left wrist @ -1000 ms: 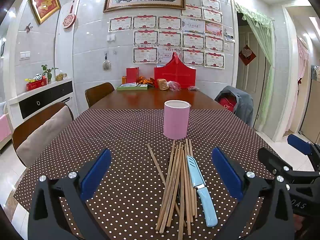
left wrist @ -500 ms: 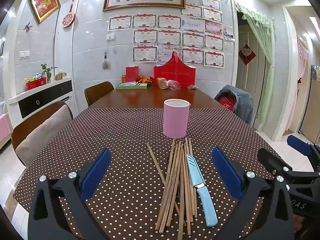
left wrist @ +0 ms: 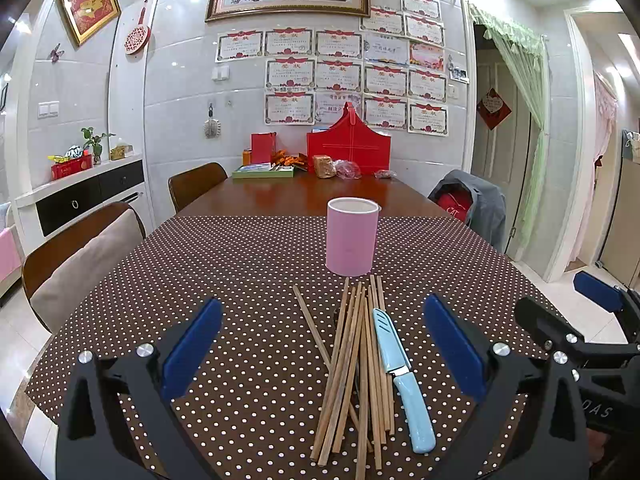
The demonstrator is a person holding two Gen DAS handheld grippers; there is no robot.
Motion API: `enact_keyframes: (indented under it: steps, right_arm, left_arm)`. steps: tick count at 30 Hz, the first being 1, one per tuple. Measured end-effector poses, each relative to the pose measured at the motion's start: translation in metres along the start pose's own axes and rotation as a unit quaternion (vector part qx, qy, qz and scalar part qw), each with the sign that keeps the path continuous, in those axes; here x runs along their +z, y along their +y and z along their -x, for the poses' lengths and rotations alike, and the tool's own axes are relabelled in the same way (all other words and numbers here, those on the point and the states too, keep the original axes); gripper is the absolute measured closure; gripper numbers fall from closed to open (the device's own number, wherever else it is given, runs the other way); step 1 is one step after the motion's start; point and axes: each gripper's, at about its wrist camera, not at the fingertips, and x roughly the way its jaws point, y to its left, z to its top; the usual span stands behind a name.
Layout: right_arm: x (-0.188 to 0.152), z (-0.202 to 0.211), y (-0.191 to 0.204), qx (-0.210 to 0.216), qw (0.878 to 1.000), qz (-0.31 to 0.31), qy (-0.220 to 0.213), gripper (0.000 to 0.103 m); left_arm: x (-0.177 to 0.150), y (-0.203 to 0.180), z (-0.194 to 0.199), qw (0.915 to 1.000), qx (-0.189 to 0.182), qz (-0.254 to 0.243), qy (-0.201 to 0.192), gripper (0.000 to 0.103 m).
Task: Organize utensils
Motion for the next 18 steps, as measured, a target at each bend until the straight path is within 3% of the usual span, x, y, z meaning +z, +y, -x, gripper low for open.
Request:
enact_keyframes:
  steps: [18]
  right_arm:
    - [-0.002,-0.014,0.001,0.005,1.000,-0.006,0.025,0.005]
  left_arm:
    - [-0.006,0.004,-0.014,0.9998,-0.002,0.003,0.021,0.005]
